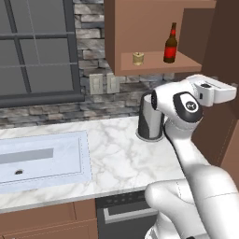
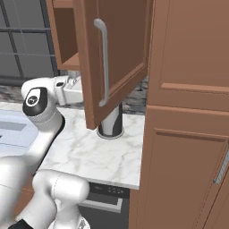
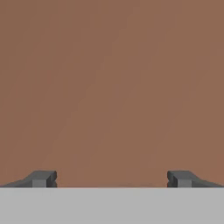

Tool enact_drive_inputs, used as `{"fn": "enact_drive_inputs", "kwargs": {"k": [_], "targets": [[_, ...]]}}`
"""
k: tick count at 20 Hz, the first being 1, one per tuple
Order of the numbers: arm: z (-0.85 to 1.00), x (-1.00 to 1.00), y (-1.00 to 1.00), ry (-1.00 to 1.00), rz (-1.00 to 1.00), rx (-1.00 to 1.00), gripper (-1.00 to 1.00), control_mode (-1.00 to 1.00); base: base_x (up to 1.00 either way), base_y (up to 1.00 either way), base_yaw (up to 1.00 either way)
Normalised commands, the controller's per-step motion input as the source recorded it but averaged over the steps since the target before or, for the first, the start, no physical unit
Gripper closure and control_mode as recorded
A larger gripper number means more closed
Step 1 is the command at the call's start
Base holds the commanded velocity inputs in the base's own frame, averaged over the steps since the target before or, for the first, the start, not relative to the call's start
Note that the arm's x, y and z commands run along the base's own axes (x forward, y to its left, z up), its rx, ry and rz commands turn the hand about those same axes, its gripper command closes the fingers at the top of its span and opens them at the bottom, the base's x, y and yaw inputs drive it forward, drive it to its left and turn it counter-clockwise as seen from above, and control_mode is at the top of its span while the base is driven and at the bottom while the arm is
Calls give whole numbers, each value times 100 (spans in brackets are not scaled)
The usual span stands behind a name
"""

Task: Get the candle and the beer from the cabinet and move them to the dining counter.

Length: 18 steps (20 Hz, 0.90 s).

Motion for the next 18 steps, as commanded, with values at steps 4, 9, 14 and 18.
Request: {"fn": "enact_drive_inputs", "kwargs": {"k": [4,9,14,18], "targets": [[-3,0,-76,0,0,0,-100,-100,0,0,0],[0,0,-54,0,1,1,-100,-100,0,0,0],[0,2,-38,0,3,0,-100,-100,0,0,0],[0,4,-4,3,0,0,-100,-100,0,0,0]]}}
